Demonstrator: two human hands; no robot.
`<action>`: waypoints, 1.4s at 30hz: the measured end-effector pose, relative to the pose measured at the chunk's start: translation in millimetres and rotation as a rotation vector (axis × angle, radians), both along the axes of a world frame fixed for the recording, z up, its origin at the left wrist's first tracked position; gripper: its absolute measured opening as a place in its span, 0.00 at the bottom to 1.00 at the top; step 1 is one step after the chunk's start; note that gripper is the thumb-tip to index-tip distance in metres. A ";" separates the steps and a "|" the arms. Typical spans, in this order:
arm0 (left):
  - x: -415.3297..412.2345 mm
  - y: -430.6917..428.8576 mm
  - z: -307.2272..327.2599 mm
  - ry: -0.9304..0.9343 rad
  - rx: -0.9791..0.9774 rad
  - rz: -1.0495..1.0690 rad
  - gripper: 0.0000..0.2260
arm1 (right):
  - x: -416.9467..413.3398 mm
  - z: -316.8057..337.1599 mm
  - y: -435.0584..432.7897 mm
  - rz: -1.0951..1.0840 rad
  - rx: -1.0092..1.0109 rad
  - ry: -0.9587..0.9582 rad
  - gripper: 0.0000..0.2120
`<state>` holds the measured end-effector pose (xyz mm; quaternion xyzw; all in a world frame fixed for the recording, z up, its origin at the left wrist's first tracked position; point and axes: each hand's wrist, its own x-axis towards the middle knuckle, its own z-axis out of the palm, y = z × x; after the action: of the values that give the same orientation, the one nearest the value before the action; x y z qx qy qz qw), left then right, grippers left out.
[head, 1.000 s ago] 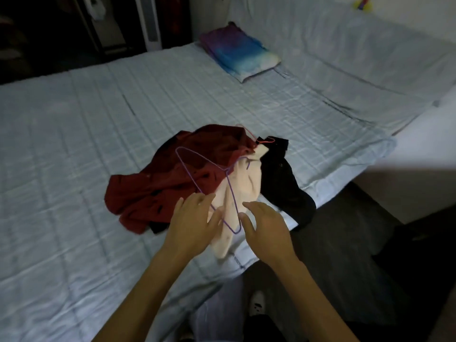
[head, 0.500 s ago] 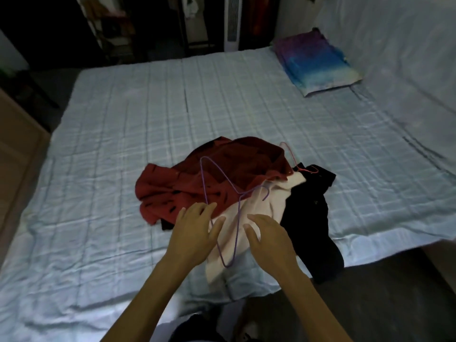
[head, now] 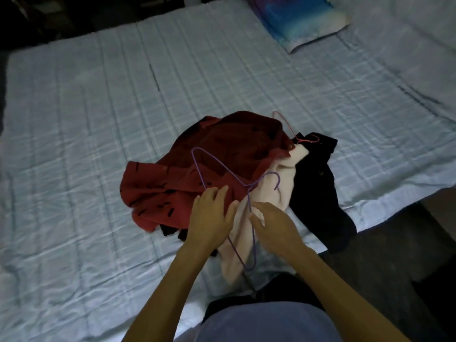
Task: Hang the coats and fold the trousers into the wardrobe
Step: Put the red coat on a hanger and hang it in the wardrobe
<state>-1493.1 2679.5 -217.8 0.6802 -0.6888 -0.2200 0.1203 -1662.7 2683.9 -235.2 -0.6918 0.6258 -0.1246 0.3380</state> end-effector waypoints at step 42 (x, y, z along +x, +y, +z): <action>-87.5 -292.9 -21.9 -0.120 -0.019 -0.463 0.18 | -34.9 -30.8 -170.4 -1.135 0.282 -0.703 0.11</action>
<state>-1580.6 2386.6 -239.7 0.5150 -0.8342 -0.1945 0.0319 -1697.6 2513.5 -266.0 -0.1242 0.7551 -0.4172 0.4903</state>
